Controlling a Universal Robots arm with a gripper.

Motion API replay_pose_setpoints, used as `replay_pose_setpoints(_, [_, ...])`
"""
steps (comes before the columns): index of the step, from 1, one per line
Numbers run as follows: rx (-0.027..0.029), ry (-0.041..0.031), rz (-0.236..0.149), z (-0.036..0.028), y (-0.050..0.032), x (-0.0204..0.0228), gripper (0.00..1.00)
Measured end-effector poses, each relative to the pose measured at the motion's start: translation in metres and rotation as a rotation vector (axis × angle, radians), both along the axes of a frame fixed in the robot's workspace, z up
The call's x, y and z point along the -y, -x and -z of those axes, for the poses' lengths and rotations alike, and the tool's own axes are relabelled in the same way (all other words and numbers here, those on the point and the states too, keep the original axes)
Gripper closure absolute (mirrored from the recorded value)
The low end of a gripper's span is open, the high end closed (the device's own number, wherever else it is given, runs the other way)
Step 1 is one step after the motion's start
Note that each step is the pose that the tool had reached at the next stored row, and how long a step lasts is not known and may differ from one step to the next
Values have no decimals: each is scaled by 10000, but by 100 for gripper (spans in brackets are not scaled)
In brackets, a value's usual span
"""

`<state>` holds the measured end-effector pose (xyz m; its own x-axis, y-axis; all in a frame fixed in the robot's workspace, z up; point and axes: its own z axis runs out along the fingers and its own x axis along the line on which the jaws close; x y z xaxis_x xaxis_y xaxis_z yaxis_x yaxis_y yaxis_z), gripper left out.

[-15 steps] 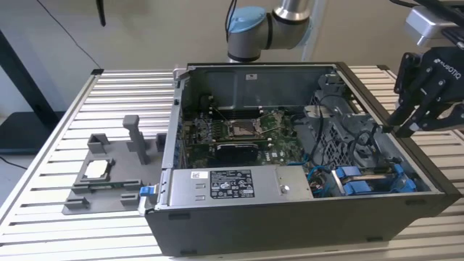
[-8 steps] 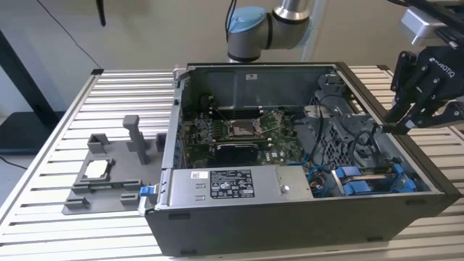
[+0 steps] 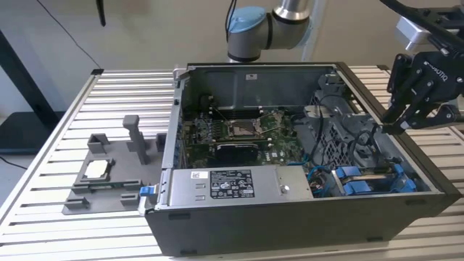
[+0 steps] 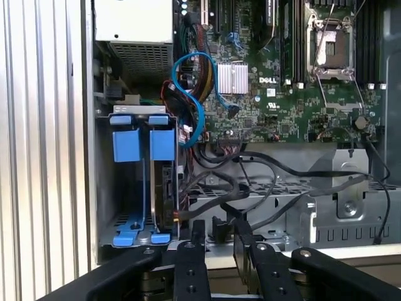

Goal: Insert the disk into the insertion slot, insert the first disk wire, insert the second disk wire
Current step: 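Insert the second disk wire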

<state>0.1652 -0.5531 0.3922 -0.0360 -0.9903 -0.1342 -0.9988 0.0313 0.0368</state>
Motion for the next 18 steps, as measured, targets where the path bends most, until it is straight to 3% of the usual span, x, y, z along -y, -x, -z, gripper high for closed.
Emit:
replay_pose_setpoints(3, [1,-25,0,3,0,-10,69])
replay_pose_setpoints(4, [0,-47,0,3,0,-12,76])
replay_pose_setpoints(6, [0,-74,1,3,0,-14,76])
replay_pose_setpoints(10, [0,-75,10,4,0,-15,79])
replay_pose_setpoints(11, [0,-75,10,4,0,-15,84])
replay_pose_setpoints(18, [1,-72,11,2,0,-16,84])
